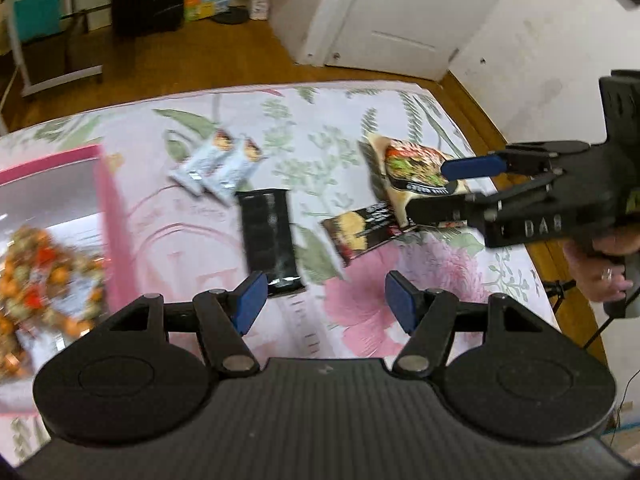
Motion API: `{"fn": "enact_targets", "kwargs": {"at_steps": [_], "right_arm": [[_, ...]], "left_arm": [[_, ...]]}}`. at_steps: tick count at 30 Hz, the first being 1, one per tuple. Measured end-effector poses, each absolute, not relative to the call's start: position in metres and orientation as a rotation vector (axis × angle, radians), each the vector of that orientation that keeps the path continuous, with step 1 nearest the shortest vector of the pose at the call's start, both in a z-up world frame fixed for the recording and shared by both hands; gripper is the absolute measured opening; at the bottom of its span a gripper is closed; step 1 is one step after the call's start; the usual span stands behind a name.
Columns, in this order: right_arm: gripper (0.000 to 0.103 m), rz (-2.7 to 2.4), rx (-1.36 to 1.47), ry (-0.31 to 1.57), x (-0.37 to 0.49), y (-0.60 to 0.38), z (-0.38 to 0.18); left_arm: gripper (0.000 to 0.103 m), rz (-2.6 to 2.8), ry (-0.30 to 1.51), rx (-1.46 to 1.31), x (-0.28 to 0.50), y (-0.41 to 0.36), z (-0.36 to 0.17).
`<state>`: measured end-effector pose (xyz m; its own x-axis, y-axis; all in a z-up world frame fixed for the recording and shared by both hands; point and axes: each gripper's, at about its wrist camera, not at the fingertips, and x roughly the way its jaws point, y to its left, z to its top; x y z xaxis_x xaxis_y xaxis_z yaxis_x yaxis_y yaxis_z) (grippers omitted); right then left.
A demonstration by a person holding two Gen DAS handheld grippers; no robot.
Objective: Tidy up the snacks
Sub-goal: 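Move both tools to the large noodle-pictured snack bag, then grasp the noodle-pictured bag with the left tool while the right tool grips it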
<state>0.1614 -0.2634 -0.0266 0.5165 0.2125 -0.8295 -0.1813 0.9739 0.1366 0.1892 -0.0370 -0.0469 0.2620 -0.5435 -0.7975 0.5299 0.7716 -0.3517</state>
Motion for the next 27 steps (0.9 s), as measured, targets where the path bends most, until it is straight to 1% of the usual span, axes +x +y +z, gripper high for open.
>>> {"fn": "enact_targets", "kwargs": {"at_steps": [4, 9, 12, 14, 17, 21, 24, 25, 26, 27], "right_arm": [[0.079, 0.119, 0.102, 1.021, 0.164, -0.317, -0.043], [0.079, -0.070, 0.302, 1.037, 0.170, -0.396, -0.068], [0.080, -0.139, 0.395, 1.050, 0.170, -0.429, -0.081], [0.080, -0.176, 0.439, 1.049, 0.167, -0.446, -0.090], [0.080, -0.210, 0.454, 1.051, 0.166, -0.461, -0.102], [0.080, -0.213, 0.502, 1.067, 0.172, -0.473, -0.122], [0.080, -0.178, 0.563, 1.081, 0.174, -0.482, -0.134], [0.079, -0.151, 0.583, 1.088, 0.176, -0.482, -0.138], [0.075, -0.118, 0.592, 1.098, 0.180, -0.481, -0.142], [0.075, -0.108, 0.583, 1.100, 0.182, -0.477, -0.141]], "left_arm": [[0.066, -0.753, 1.089, -0.008, 0.195, -0.072, -0.062], [0.066, -0.765, 1.076, -0.055, 0.211, -0.117, -0.084], [0.066, -0.784, 1.037, -0.110, 0.217, -0.143, -0.097], [0.067, -0.796, 1.047, -0.102, 0.221, -0.167, -0.110], [0.067, -0.775, 1.076, -0.104, 0.232, -0.196, -0.127], [0.067, -0.746, 1.085, -0.132, 0.246, -0.213, -0.144], [0.067, -0.797, 1.182, -0.256, 0.258, -0.216, -0.162], [0.065, -0.807, 1.210, -0.305, 0.262, -0.216, -0.166], [0.065, -0.807, 1.222, -0.339, 0.262, -0.218, -0.168], [0.064, -0.811, 1.210, -0.327, 0.261, -0.222, -0.167]]}}
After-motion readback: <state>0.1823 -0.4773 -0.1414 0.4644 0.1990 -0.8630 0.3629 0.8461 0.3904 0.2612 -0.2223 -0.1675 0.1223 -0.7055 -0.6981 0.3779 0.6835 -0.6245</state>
